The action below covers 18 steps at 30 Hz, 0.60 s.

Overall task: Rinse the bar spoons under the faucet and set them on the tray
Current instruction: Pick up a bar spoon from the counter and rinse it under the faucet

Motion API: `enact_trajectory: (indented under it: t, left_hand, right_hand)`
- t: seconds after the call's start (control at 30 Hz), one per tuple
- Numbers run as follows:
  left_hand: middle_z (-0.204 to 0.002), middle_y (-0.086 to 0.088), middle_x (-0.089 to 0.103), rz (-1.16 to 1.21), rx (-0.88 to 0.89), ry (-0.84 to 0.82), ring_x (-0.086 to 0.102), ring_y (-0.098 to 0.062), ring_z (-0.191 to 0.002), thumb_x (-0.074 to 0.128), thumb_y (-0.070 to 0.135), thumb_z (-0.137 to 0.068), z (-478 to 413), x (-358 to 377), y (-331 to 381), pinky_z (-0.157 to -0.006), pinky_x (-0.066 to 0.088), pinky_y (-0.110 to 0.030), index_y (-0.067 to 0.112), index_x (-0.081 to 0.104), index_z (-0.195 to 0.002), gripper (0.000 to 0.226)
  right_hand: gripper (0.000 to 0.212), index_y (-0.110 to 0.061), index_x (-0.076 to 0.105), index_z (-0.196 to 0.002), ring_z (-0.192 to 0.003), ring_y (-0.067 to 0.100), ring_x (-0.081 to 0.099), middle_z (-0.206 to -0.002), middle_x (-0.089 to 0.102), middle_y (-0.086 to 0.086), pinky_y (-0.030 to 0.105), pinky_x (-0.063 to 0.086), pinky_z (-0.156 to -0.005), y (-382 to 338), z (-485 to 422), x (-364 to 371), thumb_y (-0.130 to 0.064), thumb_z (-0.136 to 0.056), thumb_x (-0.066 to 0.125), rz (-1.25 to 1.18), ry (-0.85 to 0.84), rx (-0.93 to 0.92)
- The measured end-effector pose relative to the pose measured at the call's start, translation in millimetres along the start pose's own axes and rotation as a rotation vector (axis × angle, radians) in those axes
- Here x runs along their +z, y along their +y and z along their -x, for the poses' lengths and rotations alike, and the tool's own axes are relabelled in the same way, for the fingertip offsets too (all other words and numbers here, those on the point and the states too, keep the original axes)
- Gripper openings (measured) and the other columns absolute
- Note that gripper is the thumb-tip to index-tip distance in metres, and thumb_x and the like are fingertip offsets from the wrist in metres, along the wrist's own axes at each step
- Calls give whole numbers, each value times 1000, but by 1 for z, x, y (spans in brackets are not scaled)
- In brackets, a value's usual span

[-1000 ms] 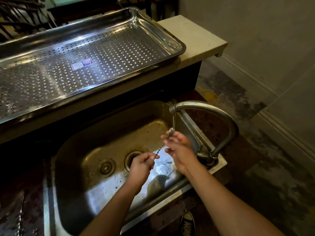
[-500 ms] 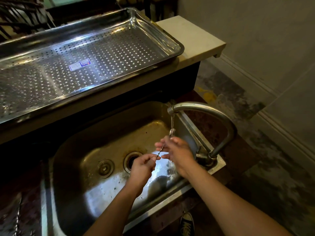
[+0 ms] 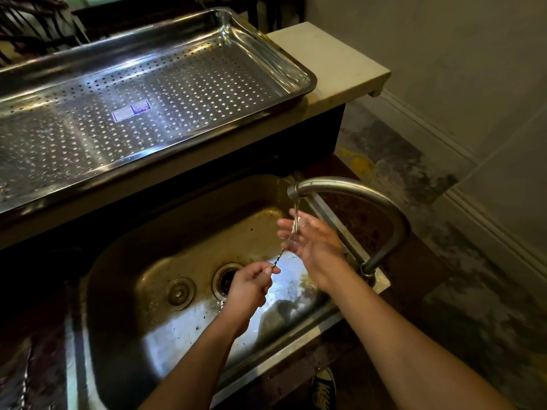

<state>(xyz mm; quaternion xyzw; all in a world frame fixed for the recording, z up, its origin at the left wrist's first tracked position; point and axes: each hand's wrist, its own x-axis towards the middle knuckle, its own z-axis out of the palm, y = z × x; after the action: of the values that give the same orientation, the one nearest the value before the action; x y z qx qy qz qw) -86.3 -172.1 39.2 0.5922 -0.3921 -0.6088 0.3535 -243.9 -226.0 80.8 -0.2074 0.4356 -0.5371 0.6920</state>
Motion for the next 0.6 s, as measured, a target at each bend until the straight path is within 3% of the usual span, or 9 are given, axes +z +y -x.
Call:
enact_trajectory:
  t: [0.17, 0.33, 0.4, 0.6]
  left_hand:
    - [-60, 1, 38, 9, -29, -10, 27, -11, -51, 47, 12, -98, 3, -3, -3, -49, 18, -26, 12, 68, -89, 23]
    - [-59, -1, 39, 2, 18, -21, 27, -10, -49, 55, 20, -95, 4, -1, 4, -44, 21, -21, 16, 65, -92, 11]
    - [-62, -6, 39, -35, 74, -5, 30, -10, -51, 58, 21, -94, 2, 3, 10, -44, 25, -20, 17, 66, -91, 9]
    - [-63, -4, 58, -45, 137, 18, 50, -12, -57, 53, 11, -96, -9, 7, 18, -55, 42, -20, 10, 66, -87, 16]
  right_hand:
    - [27, -12, 60, -124, -98, 27, 73, -108, 75, 12, 27, 58, -66, 8, 6, -11, -13, -97, 60, 4, -51, 26]
    - [6, -12, 66, -90, -70, 19, 75, -79, 77, 10, 21, 51, -45, 10, 3, -3, -11, -88, 72, 193, 145, -73]
    - [6, -10, 67, -90, -67, 18, 74, -74, 76, 7, 21, 52, -46, 11, 3, 0, -15, -91, 69, 233, 177, -91]
    - [9, -12, 70, -94, -78, 12, 75, -86, 79, 2, 19, 55, -57, 13, 15, 5, -7, -94, 63, 402, 10, 6]
